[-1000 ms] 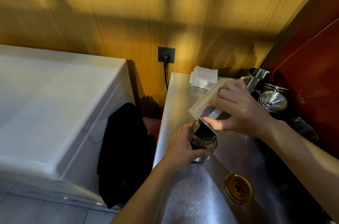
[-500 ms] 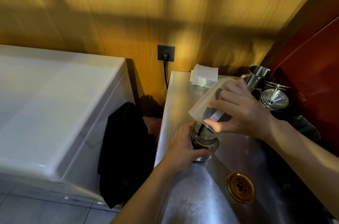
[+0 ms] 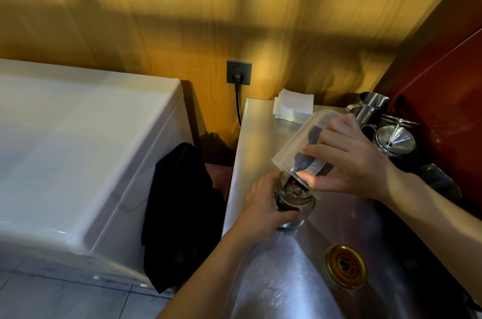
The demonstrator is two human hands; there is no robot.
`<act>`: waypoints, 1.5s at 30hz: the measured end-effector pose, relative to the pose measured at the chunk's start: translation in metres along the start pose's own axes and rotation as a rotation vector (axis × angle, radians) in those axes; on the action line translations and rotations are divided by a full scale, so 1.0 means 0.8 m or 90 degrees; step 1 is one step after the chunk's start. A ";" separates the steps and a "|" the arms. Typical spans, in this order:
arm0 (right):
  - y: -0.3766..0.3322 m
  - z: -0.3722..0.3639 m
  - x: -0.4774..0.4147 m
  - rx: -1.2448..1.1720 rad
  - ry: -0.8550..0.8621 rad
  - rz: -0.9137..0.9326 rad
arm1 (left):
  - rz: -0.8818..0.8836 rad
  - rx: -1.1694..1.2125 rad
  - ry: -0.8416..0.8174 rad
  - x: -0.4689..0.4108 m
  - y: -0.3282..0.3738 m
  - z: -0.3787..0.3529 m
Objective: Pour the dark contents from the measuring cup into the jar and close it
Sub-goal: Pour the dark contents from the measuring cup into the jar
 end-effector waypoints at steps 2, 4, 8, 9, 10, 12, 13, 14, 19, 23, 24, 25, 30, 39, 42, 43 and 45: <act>-0.002 0.000 0.000 0.001 0.003 0.005 | 0.001 -0.008 -0.003 0.000 -0.001 -0.001; -0.003 0.001 0.002 0.001 0.011 0.009 | 0.001 -0.011 -0.001 0.000 -0.002 -0.001; -0.005 0.001 0.002 0.004 0.007 0.016 | -0.003 -0.010 -0.002 0.001 -0.001 -0.001; -0.005 0.001 0.001 0.008 0.007 0.018 | 0.000 -0.008 -0.004 0.001 -0.001 -0.002; -0.005 0.001 0.001 0.010 0.008 0.020 | 0.004 -0.007 -0.005 0.001 -0.002 -0.002; -0.006 0.002 0.001 0.007 0.009 0.026 | 0.009 -0.007 -0.006 0.001 -0.001 -0.001; -0.007 0.002 0.001 0.003 0.009 0.031 | 0.009 -0.009 -0.007 0.001 0.000 -0.001; -0.007 0.003 0.001 -0.001 0.010 0.037 | 0.008 -0.010 -0.007 0.001 0.000 -0.001; -0.011 0.003 0.003 -0.007 0.006 0.057 | 0.004 -0.010 0.002 0.001 -0.002 -0.002; -0.010 0.004 0.005 -0.008 0.003 0.057 | 0.005 -0.006 0.007 0.000 -0.004 -0.003; -0.010 0.005 0.005 -0.006 0.004 0.056 | 0.004 -0.006 0.007 0.000 -0.005 -0.003; -0.010 0.005 0.005 -0.005 0.005 0.056 | 0.004 -0.008 0.006 -0.001 -0.005 -0.003; -0.010 0.002 0.004 0.007 0.004 0.058 | 0.004 -0.002 0.004 -0.001 -0.006 -0.004; -0.011 0.002 0.008 0.003 0.003 0.087 | 0.000 -0.011 0.013 -0.001 -0.008 -0.005; -0.013 0.001 0.009 0.009 -0.006 0.112 | -0.005 0.003 0.013 -0.004 -0.008 -0.005; -0.015 0.001 0.010 0.014 -0.009 0.122 | -0.007 0.005 0.010 -0.004 -0.008 -0.005; -0.017 0.002 0.012 0.022 -0.011 0.139 | -0.010 0.004 0.007 -0.004 -0.009 -0.006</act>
Point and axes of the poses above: each hand's wrist, its own x-axis away from the middle knuckle, its own z-axis out of the back of the hand, y = z × x, the point moved 4 cm from there along -x, towards the middle knuckle, and after that the axes turned 12 degrees about -z, right-handed, at the moved point
